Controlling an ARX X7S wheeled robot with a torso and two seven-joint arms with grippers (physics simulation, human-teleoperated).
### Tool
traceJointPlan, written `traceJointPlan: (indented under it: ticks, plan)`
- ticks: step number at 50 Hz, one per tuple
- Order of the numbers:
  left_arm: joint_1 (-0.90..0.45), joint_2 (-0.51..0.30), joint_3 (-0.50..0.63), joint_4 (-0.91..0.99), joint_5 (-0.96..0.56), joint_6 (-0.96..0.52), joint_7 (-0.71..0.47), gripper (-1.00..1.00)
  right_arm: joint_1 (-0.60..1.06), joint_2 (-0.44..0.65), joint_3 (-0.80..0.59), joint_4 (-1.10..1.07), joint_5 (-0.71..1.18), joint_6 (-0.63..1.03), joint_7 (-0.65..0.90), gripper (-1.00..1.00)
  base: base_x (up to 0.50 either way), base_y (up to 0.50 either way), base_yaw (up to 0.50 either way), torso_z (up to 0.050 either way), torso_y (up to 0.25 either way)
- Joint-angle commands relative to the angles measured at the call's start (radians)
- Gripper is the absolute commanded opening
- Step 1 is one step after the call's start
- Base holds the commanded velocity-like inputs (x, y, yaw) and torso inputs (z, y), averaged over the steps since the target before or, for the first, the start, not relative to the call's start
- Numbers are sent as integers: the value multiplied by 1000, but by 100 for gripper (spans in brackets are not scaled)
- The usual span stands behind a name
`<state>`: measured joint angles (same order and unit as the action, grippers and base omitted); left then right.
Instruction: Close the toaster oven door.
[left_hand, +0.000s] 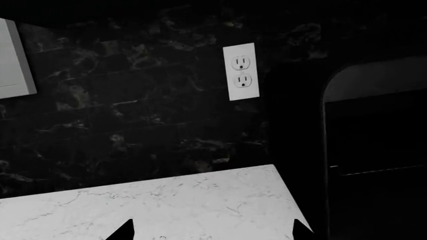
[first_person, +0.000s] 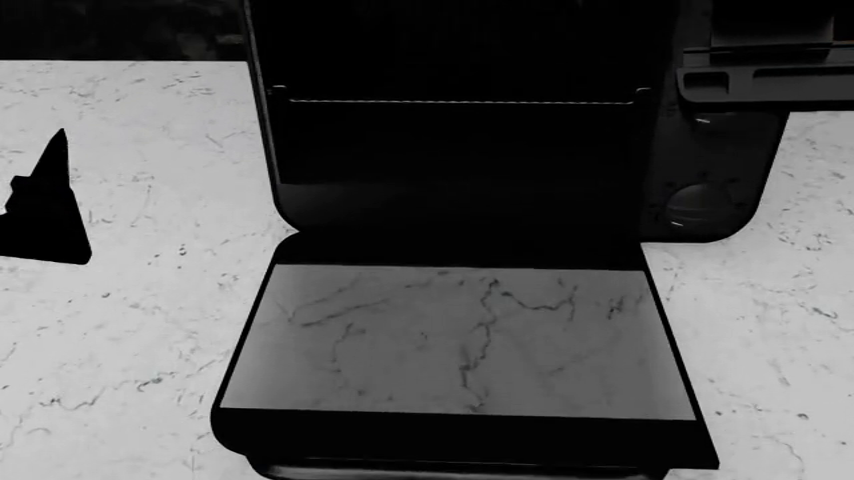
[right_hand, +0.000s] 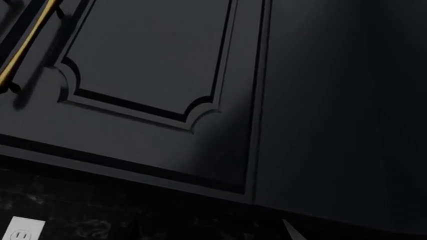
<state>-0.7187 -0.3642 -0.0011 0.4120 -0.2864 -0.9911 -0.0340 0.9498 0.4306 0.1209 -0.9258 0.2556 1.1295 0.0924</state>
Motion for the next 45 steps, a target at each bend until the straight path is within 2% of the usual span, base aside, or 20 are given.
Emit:
traceJointPlan:
  ticks: [1,6,13,18,21,23,26,33,45]
  plan:
    - [3,-3,-5,4,-5,0,-2,100,-1,2,-2,-6,7,3,2,100,0,0,0,0,12]
    - [6,-4,-8,12,-8,-5,-5,100,9,2,-1,-12,16,20,2,100,0,-102,0,0,0]
    - [9,-3,-8,7,-10,0,-6,100,5,-2,-18,5,12,-3,6,100,0,-462,0,0,0]
    - [13,-21,-5,-8,-5,31,8,100,22,-5,-30,2,18,5,8,100,0,0,0,0,0]
    - [27,-87,56,-21,37,129,57,100,24,-6,-28,-5,23,14,8,100,0,0,0,0,0]
    - [38,-190,138,-57,112,303,134,100,21,-3,-22,-10,26,16,5,100,0,0,0,0,0]
    - [50,-314,223,-94,200,490,224,100,7,-3,-14,-12,30,10,3,100,0,0,0,0,0]
    - [33,-544,412,-78,378,646,413,100,18,1,-5,-13,37,17,2,100,0,0,0,0,0]
    - [-6,-730,581,-180,584,969,571,100,19,7,-3,-19,45,26,4,100,0,0,0,0,0]
